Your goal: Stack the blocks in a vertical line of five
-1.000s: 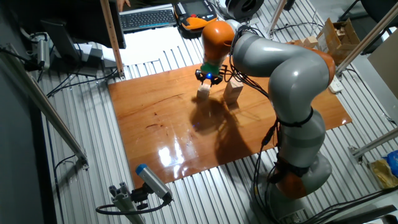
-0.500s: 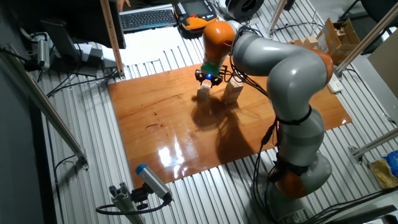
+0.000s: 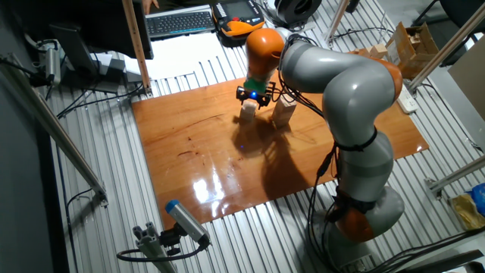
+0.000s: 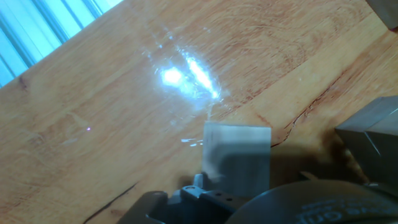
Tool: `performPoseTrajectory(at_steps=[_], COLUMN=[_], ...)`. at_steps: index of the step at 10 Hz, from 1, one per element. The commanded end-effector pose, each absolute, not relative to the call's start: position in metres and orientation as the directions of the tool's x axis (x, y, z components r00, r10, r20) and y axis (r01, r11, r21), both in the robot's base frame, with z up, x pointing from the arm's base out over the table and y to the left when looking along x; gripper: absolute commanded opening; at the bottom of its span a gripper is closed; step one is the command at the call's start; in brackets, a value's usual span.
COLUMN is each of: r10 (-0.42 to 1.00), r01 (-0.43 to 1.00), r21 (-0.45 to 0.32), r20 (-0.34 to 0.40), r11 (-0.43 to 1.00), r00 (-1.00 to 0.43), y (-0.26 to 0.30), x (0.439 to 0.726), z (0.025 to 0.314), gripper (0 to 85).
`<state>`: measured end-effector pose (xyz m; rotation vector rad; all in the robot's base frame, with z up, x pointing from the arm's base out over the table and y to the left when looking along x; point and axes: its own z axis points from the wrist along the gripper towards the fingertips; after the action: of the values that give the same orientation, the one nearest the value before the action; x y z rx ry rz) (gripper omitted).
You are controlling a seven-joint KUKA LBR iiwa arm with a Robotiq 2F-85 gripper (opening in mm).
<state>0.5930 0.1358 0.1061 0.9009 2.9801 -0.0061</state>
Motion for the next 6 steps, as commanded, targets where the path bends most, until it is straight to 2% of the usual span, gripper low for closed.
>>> performPoseTrajectory(at_steps=[1,6], r10=[0.557,0.572], r01=[0.558,0.571], r21=[0.003,0.010], r20=[-0.027,-0.010], r11=[0.830,0.821], r00=[-0.830,-0.821], y=[0.1359,0.1348], x=[0.5931,0.5937], z=[0.1047,0.0985], gripper=[68.0,68.0])
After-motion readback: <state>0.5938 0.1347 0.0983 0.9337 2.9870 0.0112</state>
